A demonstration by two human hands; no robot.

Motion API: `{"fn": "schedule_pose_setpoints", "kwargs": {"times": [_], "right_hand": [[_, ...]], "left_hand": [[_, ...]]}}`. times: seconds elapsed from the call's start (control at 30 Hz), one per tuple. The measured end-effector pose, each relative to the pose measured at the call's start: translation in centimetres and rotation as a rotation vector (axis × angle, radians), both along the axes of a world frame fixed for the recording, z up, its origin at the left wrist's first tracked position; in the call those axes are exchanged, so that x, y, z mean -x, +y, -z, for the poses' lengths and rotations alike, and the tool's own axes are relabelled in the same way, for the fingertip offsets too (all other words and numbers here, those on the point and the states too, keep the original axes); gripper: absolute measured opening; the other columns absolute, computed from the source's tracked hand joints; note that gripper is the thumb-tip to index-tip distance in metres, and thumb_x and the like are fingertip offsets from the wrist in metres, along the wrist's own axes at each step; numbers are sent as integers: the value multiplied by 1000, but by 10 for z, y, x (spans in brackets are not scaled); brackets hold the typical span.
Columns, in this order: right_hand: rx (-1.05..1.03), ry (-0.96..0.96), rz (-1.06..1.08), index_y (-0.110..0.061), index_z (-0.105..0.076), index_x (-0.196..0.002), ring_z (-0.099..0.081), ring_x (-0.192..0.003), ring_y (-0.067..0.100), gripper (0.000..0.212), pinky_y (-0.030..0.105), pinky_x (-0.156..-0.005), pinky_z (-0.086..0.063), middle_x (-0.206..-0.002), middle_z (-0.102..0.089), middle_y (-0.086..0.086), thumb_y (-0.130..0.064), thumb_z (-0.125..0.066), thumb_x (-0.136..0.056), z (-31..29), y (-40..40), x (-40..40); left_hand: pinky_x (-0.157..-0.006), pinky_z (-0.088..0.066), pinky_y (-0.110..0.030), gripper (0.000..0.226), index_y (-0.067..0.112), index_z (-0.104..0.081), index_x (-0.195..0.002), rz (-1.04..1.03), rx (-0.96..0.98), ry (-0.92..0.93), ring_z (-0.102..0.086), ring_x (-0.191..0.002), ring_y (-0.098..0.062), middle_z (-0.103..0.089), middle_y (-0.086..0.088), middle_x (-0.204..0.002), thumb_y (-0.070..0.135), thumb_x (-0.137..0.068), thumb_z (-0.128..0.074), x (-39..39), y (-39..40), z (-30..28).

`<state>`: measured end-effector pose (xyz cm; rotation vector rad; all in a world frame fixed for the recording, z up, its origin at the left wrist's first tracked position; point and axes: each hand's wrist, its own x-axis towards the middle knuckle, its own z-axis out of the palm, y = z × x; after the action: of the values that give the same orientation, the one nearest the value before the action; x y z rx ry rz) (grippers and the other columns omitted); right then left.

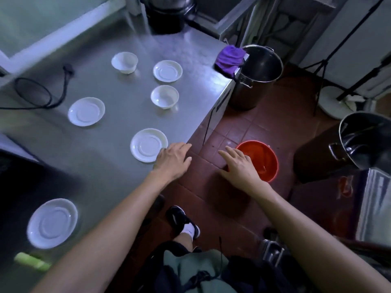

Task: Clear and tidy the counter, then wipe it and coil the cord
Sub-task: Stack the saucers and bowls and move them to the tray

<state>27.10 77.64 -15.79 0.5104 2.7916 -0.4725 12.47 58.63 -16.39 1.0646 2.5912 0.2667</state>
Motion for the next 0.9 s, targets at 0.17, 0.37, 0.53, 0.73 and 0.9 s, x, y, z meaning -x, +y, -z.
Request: {"fn": "schedule_pose_setpoints", "kwargs": {"times": [0.17, 0.37, 0.53, 0.73, 0.9], "right_hand": [[-43, 31, -81, -26, -37, -148, -25, -147, 29, 70, 51, -114, -27, -156, -33, 4, -44, -68, -88, -9, 11, 78], [-39, 43, -188, -27, -34, -150, -22, -148, 27, 72, 47, -114, -26, -161, -27, 6, -46, -66, -88, -10, 7, 164], [-32, 36, -318, -27, -29, -151, -21, -148, 29, 78, 48, -113, -27, -162, -23, 6, -49, -67, -87, -2, 6, 237], [-67, -33, -488, -32, -17, -154, -6, -151, 30, 92, 48, -113, -24, -166, -2, 6, -55, -69, -82, 19, 14, 322], [-90, -82, -657, -36, -7, -156, 4, -152, 33, 104, 57, -117, -14, -166, 8, 4, -67, -67, -76, 38, 24, 378]], "left_hand": [[-106, -38, -44, 50, 21, -48, -143, -70, -15, -11, -42, -134, -25, -48, -1, -148, 36, -96, -51, 60, 0, -2], [-105, -35, -41, 53, 23, -40, -150, -162, 41, 15, -36, -140, -22, -40, 2, -155, 39, -100, -46, 112, -13, -9], [-107, -35, -41, 52, 23, -42, -149, -273, 43, -7, -36, -140, -21, -40, 2, -154, 39, -100, -48, 144, -22, 1], [-106, -38, -42, 51, 21, -45, -146, -443, 74, -35, -40, -137, -22, -44, 2, -151, 36, -98, -51, 185, -24, 15], [-103, -42, -42, 49, 20, -49, -144, -520, 131, -38, -44, -134, -23, -50, 1, -147, 35, -97, -53, 215, -6, 11]]}}
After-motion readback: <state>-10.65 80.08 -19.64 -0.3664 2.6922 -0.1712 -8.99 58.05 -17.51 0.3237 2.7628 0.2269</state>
